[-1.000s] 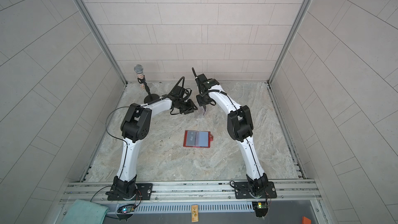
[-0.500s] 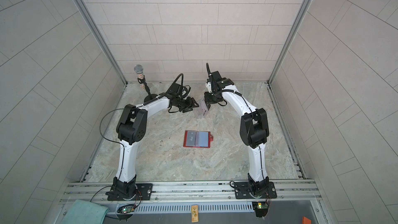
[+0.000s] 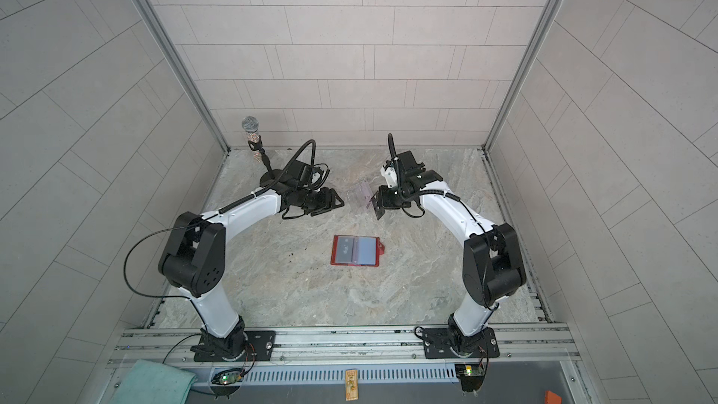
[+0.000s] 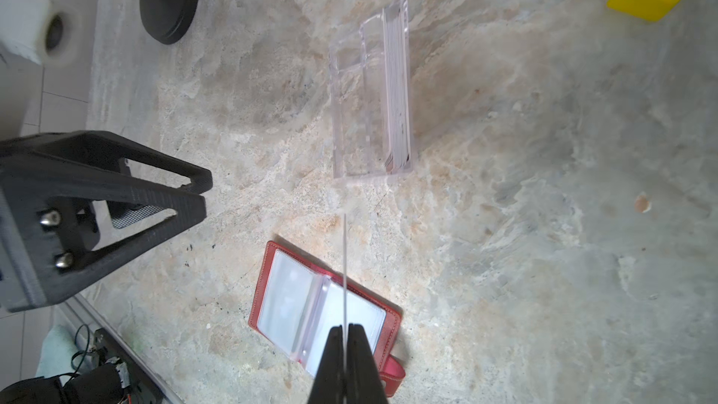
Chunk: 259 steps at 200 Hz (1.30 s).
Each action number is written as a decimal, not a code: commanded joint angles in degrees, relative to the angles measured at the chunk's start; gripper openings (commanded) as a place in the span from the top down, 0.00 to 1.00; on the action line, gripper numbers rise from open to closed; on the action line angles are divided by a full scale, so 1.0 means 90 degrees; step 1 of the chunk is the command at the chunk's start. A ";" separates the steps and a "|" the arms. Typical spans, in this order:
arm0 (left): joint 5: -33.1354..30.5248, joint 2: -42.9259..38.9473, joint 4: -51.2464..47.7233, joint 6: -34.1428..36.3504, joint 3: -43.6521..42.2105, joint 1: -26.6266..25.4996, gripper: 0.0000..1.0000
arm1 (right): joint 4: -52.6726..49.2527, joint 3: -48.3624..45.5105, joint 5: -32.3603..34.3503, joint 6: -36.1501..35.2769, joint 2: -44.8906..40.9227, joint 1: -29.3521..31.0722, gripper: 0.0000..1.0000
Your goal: Put the credit cards into the card holder
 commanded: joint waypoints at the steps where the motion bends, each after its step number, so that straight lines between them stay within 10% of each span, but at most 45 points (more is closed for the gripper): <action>1: -0.0307 -0.0410 0.0066 0.0156 -0.0574 -0.0128 0.36 | 0.0814 -0.0679 -0.0273 0.0473 -0.0489 0.0050 1.00; 104: -0.0589 -0.0879 0.0861 0.0107 -0.1935 -0.0764 0.38 | 0.3240 -0.3213 -0.0086 0.2115 -0.1470 0.0784 1.00; 259: -0.0476 -0.0715 0.1744 -0.0274 -0.2744 -0.0970 0.45 | 0.4554 -0.4075 -0.0162 0.2980 -0.0982 0.1209 1.00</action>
